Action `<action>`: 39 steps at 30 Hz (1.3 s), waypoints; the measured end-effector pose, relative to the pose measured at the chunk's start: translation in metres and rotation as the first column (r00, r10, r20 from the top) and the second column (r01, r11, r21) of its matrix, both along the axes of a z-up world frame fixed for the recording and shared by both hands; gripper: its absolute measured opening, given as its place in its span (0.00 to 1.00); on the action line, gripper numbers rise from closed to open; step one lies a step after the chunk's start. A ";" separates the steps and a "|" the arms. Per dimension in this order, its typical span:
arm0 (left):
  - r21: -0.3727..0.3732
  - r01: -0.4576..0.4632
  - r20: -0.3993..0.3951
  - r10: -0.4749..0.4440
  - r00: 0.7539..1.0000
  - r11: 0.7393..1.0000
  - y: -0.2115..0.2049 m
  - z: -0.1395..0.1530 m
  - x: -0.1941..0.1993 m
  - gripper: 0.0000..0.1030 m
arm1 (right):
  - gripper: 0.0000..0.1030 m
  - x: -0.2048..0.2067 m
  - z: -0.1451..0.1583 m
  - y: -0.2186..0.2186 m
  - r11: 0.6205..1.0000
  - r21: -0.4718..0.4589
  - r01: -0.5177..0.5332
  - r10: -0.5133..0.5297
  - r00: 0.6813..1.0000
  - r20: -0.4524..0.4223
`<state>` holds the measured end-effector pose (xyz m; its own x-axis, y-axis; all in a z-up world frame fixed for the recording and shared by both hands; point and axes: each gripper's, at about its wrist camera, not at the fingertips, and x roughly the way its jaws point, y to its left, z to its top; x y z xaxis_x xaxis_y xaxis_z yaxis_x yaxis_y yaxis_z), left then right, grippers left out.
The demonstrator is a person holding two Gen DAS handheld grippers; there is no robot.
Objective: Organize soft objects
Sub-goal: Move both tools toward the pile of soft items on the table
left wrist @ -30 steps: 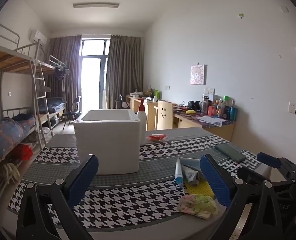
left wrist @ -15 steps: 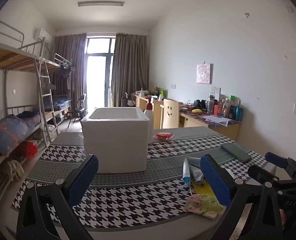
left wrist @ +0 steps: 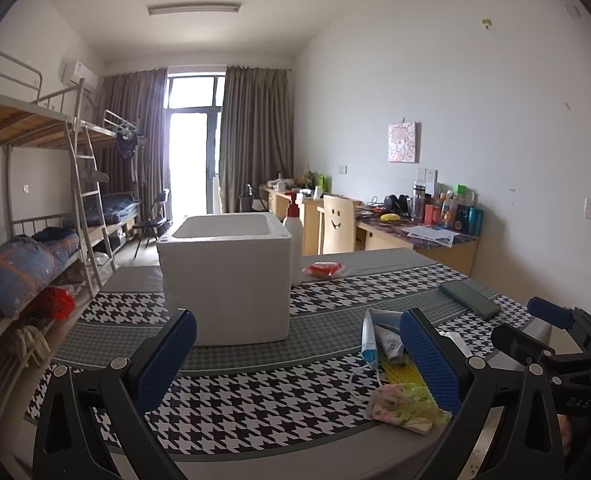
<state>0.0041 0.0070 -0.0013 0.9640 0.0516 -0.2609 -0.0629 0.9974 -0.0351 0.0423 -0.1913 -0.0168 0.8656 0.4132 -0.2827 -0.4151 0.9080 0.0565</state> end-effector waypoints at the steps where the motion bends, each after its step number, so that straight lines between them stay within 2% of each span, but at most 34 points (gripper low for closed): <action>1: 0.001 -0.004 0.000 0.004 1.000 1.000 0.000 0.000 0.000 0.99 | 0.97 0.000 0.000 0.000 1.000 -0.001 0.001 -0.001 1.000 0.000; 22: 0.010 -0.014 0.001 0.014 1.000 1.000 0.000 0.002 -0.001 0.99 | 0.97 0.004 0.000 -0.001 1.000 -0.003 0.004 -0.004 1.000 -0.004; 39: 0.011 0.037 -0.030 -0.036 0.999 0.999 -0.011 -0.002 0.012 0.99 | 0.97 0.008 -0.001 -0.005 0.999 -0.005 0.040 -0.040 0.999 -0.021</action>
<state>0.0157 -0.0035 -0.0030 0.9570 0.0198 -0.2893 -0.0274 0.9994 -0.0223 0.0503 -0.1967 -0.0182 0.8754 0.3768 -0.3029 -0.3768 0.9243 0.0609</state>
